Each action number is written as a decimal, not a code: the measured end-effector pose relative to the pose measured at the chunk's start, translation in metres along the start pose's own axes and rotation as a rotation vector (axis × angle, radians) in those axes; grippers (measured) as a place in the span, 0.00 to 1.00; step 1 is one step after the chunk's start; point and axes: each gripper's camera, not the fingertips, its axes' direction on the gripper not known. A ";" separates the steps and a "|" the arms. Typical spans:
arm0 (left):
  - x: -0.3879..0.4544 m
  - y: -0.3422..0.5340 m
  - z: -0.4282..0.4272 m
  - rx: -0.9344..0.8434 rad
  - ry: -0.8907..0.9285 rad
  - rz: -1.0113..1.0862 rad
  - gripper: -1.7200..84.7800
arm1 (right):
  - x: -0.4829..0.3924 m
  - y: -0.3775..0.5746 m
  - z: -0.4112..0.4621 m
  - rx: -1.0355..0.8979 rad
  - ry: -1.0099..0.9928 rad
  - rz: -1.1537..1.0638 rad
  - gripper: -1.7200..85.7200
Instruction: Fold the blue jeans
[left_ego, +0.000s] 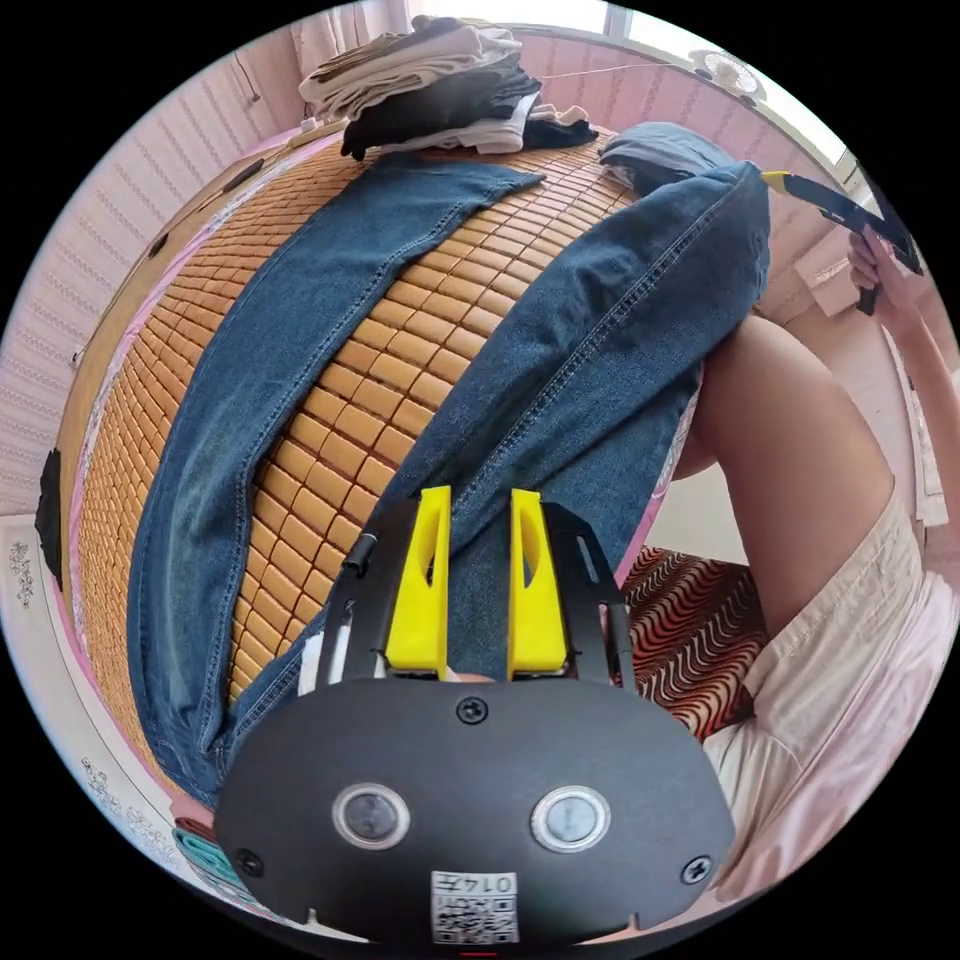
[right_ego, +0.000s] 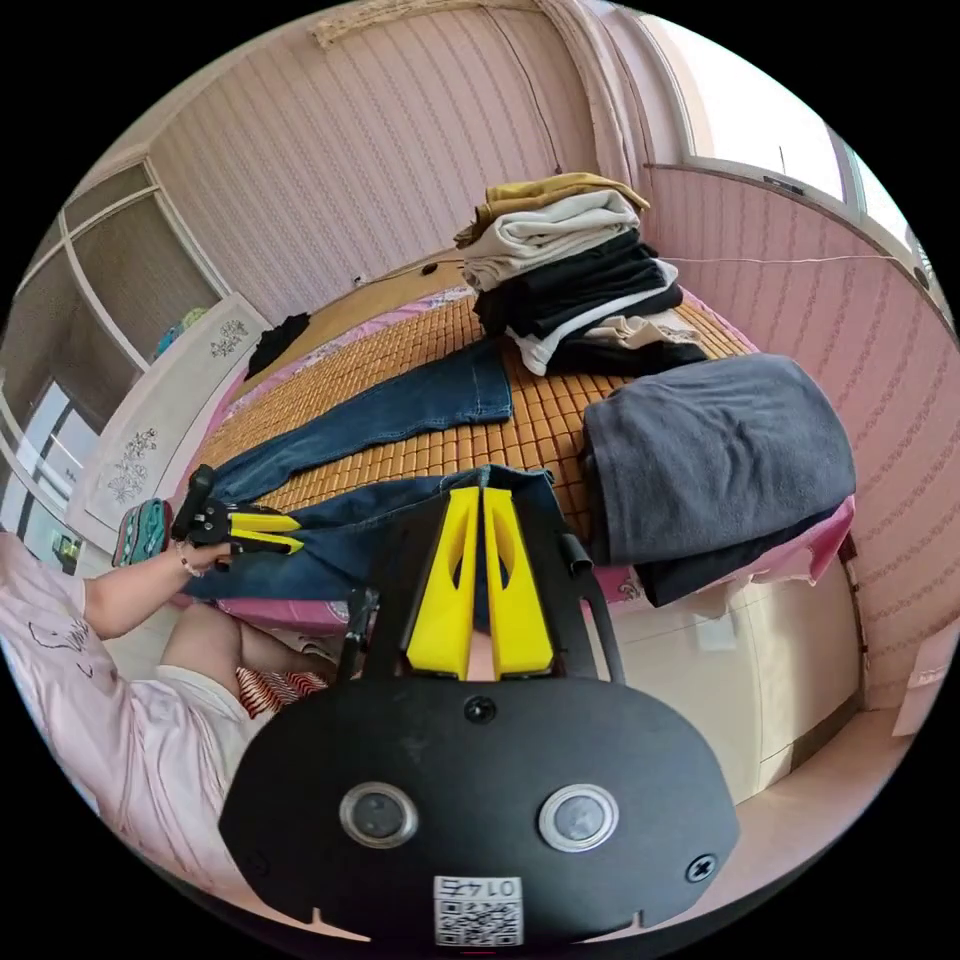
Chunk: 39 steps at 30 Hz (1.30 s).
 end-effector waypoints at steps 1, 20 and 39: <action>0.001 0.001 0.000 0.004 -0.008 0.002 0.09 | -0.008 0.001 -0.013 0.018 -0.012 -0.018 0.01; -0.045 0.148 -0.049 0.159 -0.055 -0.356 0.09 | -0.027 -0.060 0.120 -0.218 0.189 0.088 0.14; -0.072 0.447 0.052 -0.082 -0.150 -0.974 0.02 | -0.096 -0.007 0.258 -0.674 0.510 0.139 0.01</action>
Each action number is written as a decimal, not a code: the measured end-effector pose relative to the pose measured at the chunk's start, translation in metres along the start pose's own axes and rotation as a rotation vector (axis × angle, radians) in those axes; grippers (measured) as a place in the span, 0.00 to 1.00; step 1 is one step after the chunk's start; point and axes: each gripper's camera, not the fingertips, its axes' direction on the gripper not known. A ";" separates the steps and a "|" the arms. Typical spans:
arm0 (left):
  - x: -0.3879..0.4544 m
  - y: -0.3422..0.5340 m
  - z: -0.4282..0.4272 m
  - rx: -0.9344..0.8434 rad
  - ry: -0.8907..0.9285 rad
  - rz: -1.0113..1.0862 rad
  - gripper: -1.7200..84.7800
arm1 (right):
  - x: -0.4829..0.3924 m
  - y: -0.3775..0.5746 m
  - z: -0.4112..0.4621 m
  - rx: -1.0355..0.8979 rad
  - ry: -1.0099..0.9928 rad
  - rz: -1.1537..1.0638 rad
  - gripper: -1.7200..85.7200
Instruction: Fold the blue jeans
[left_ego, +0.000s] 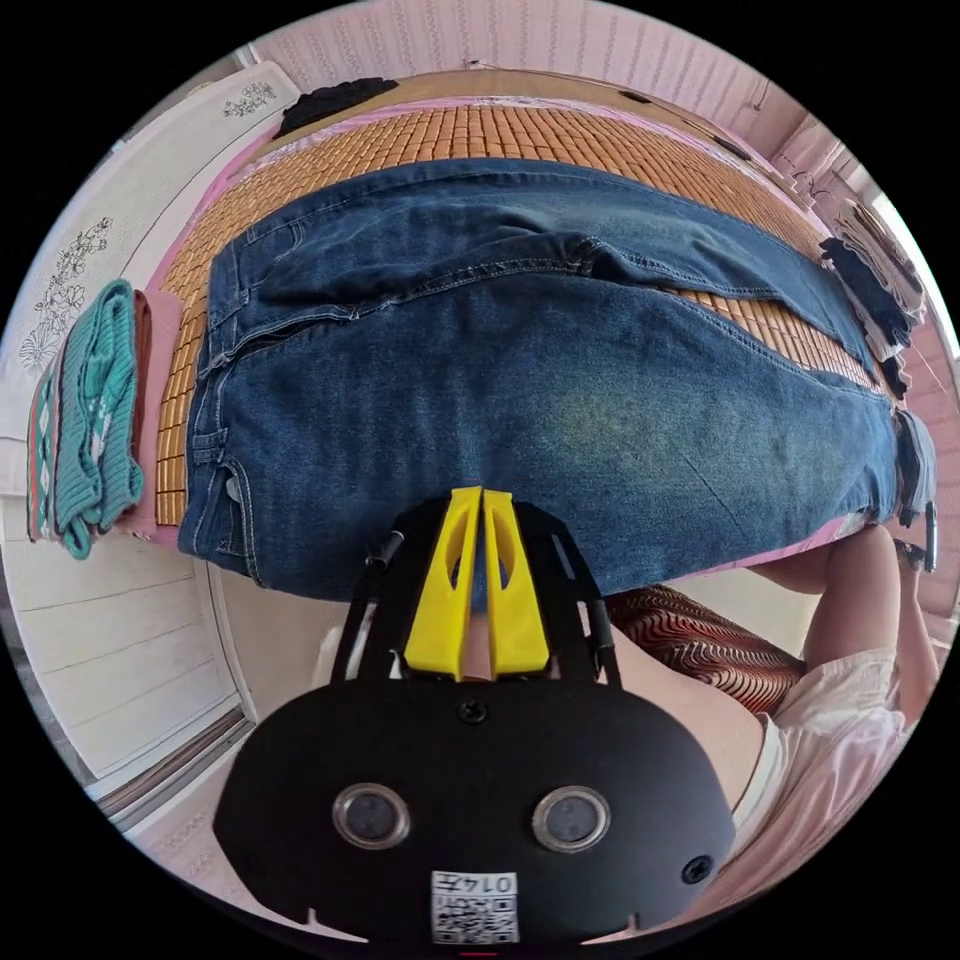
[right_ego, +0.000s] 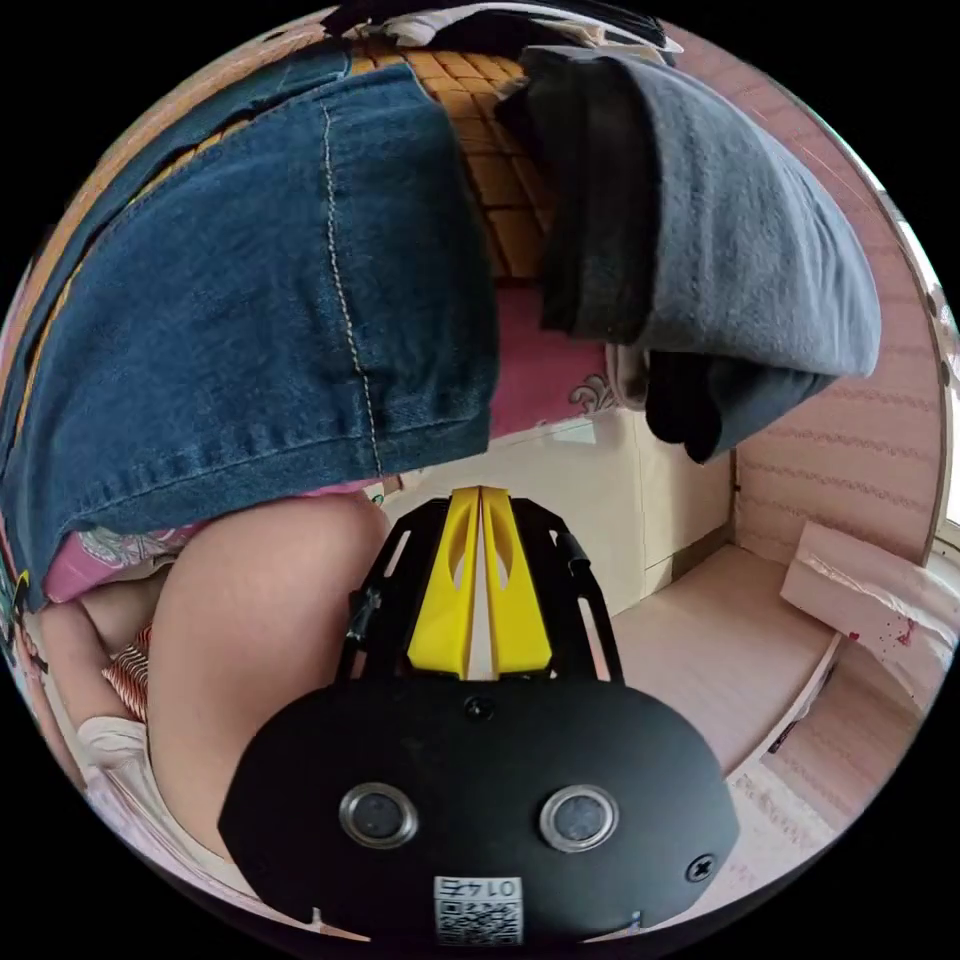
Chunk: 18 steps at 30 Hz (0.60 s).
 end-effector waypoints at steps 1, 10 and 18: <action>-0.004 0.006 0.003 0.009 0.007 0.000 0.02 | -0.002 0.002 -0.011 0.039 -0.008 0.000 0.01; -0.126 0.118 0.015 0.279 0.124 -0.333 0.10 | -0.165 -0.026 -0.171 0.465 0.041 -0.496 0.01; -0.261 0.235 0.080 0.432 0.194 -0.686 0.13 | -0.522 -0.029 -0.235 0.591 -0.146 -1.304 0.08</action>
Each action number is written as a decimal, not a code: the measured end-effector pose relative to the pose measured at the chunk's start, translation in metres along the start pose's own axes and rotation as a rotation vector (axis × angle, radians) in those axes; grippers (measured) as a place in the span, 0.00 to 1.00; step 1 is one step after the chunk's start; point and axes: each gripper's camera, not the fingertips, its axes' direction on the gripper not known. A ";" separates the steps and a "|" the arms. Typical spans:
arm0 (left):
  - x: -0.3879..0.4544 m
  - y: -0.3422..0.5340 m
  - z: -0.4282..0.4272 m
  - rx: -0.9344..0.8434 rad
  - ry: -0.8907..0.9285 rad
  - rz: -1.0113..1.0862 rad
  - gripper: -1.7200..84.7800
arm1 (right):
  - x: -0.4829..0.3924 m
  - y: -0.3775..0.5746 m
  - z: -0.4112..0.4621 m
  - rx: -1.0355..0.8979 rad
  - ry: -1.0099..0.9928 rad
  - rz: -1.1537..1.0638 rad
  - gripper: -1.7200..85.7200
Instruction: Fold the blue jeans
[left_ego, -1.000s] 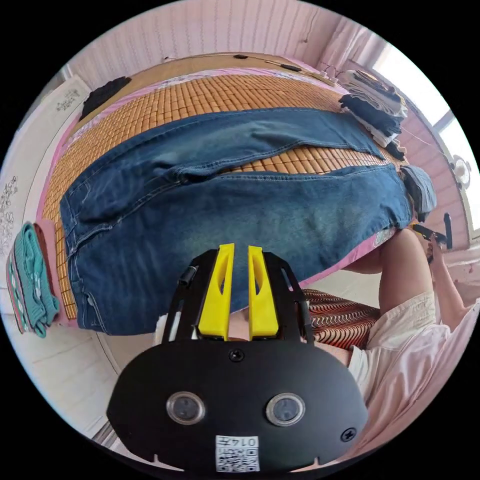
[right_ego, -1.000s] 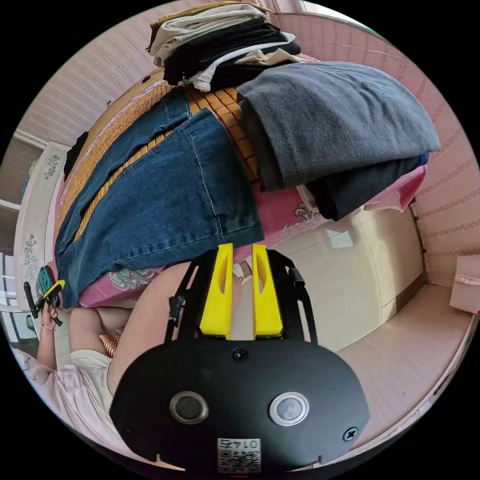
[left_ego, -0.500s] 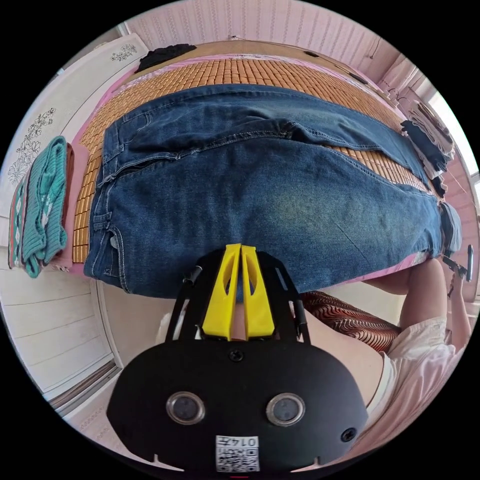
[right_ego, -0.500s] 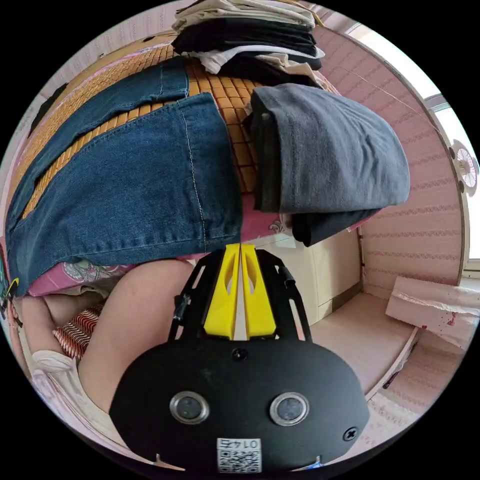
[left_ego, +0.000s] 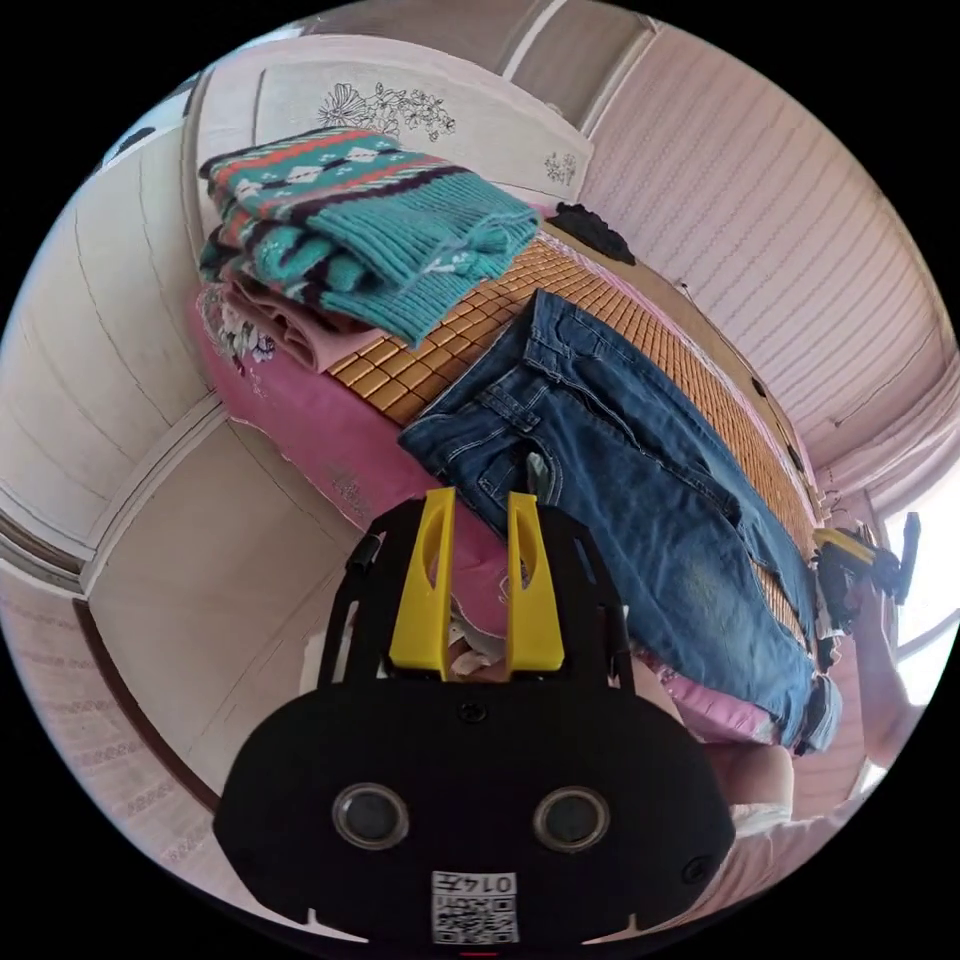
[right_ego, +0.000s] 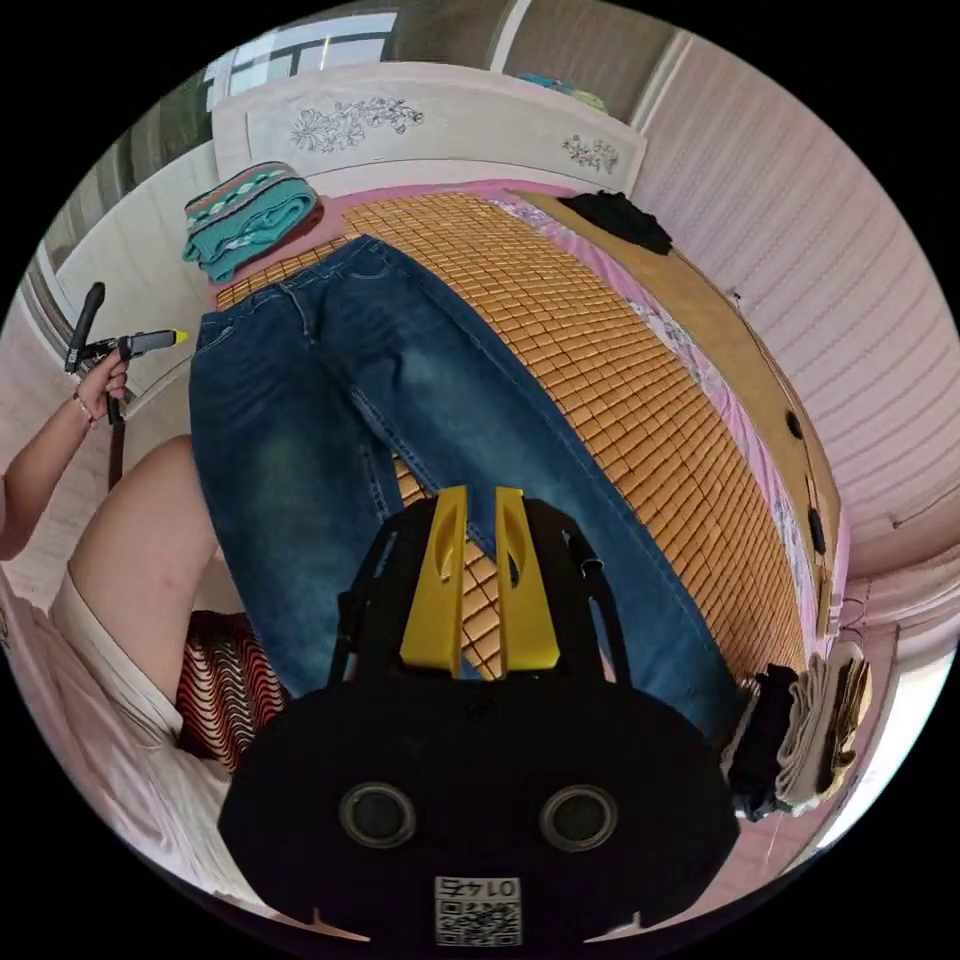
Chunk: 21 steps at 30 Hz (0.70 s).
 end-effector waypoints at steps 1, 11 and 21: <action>-0.009 0.002 0.003 0.000 0.017 -0.012 0.14 | -0.013 -0.022 0.008 0.005 -0.033 -0.046 0.09; -0.124 0.009 0.078 -0.041 0.245 -0.175 0.12 | -0.164 -0.241 0.119 -0.036 -0.131 -0.294 0.10; -0.159 0.002 0.056 0.222 0.291 -0.066 0.01 | -0.132 -0.247 0.085 0.067 -0.232 -0.200 0.03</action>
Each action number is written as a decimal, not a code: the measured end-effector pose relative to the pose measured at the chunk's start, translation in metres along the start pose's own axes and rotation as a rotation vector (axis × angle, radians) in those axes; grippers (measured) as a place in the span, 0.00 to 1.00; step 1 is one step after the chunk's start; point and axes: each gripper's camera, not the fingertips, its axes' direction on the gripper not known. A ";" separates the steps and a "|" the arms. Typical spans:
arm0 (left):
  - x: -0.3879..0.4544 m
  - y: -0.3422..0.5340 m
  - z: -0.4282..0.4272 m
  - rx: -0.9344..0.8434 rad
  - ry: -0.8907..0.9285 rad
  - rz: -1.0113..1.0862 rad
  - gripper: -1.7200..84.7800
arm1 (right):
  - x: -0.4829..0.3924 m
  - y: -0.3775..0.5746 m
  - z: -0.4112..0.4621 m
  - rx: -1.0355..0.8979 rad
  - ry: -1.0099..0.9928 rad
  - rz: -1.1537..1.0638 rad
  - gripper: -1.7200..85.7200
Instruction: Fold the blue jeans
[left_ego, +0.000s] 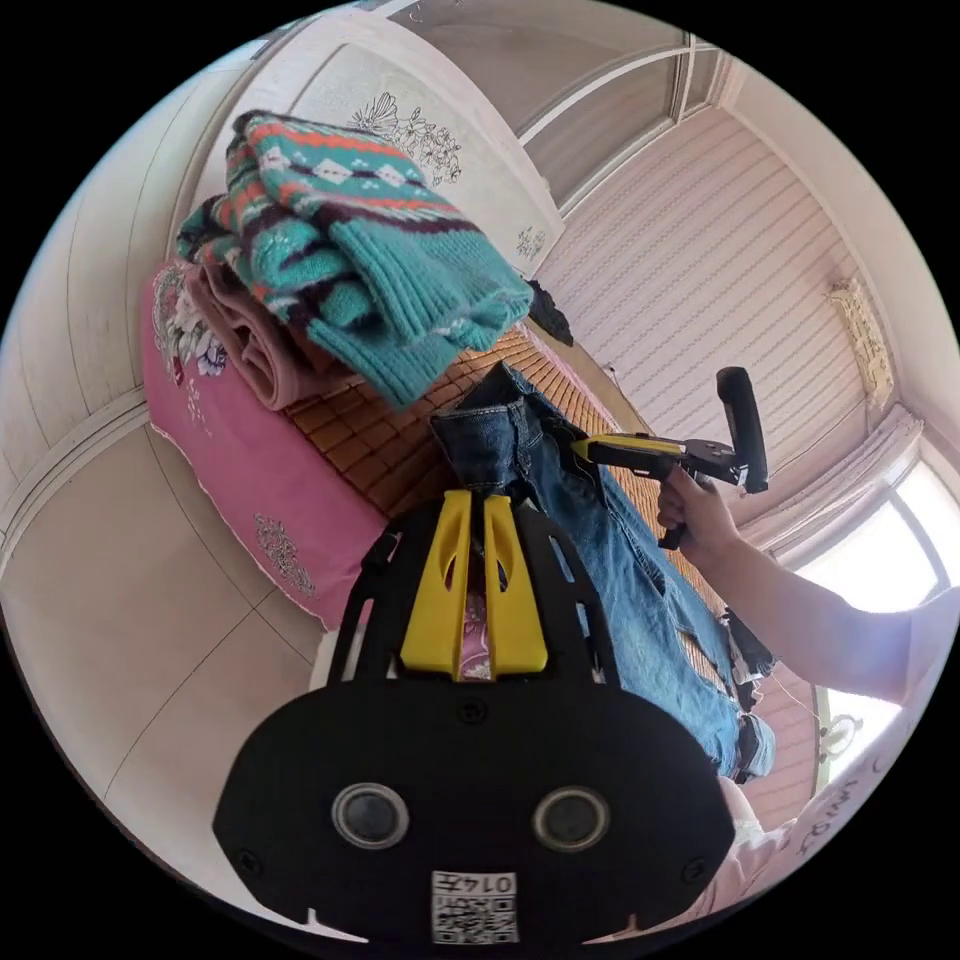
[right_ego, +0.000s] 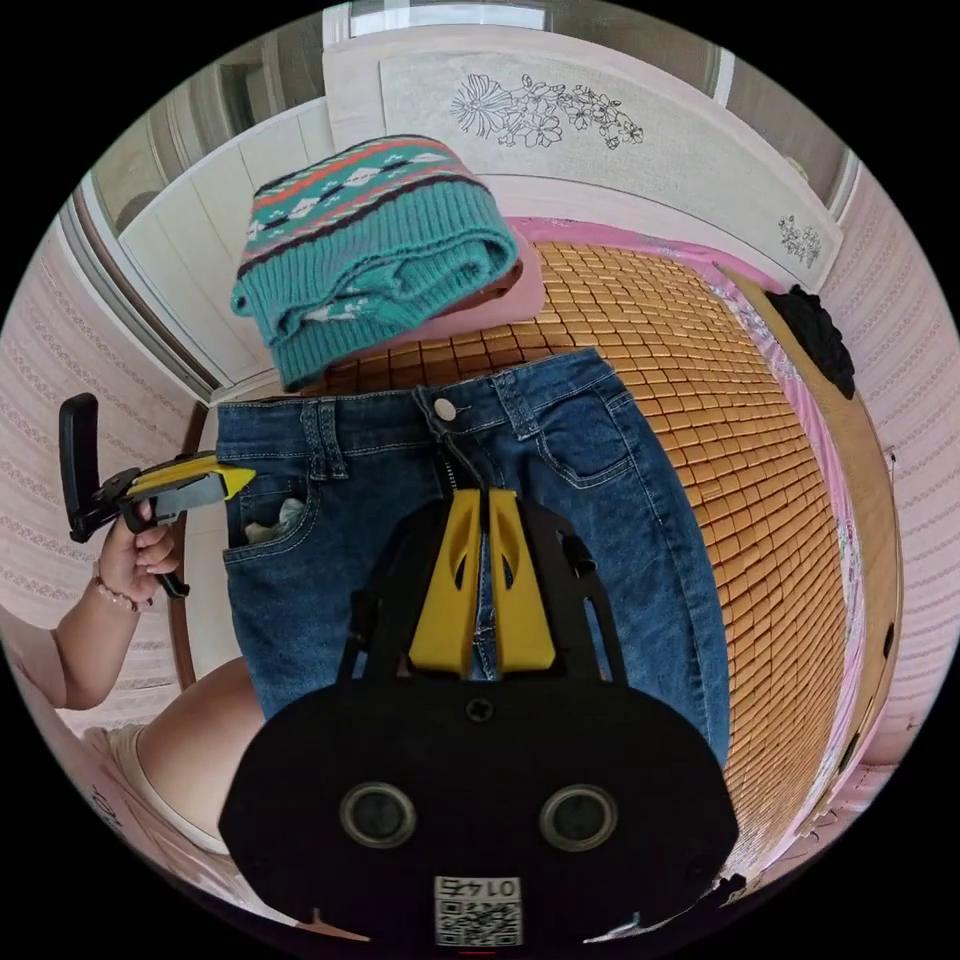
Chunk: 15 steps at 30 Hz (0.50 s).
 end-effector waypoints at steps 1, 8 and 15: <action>-0.002 -0.003 -0.001 0.017 -0.006 -0.001 0.02 | 0.000 -0.001 -0.004 0.015 -0.004 0.003 0.03; -0.070 -0.010 0.037 -0.144 -0.116 -0.157 0.06 | -0.009 0.018 0.009 -0.011 -0.080 0.032 0.03; -0.079 0.000 0.023 -0.128 -0.033 -0.101 0.08 | 0.000 0.237 -0.139 0.435 0.311 0.241 0.01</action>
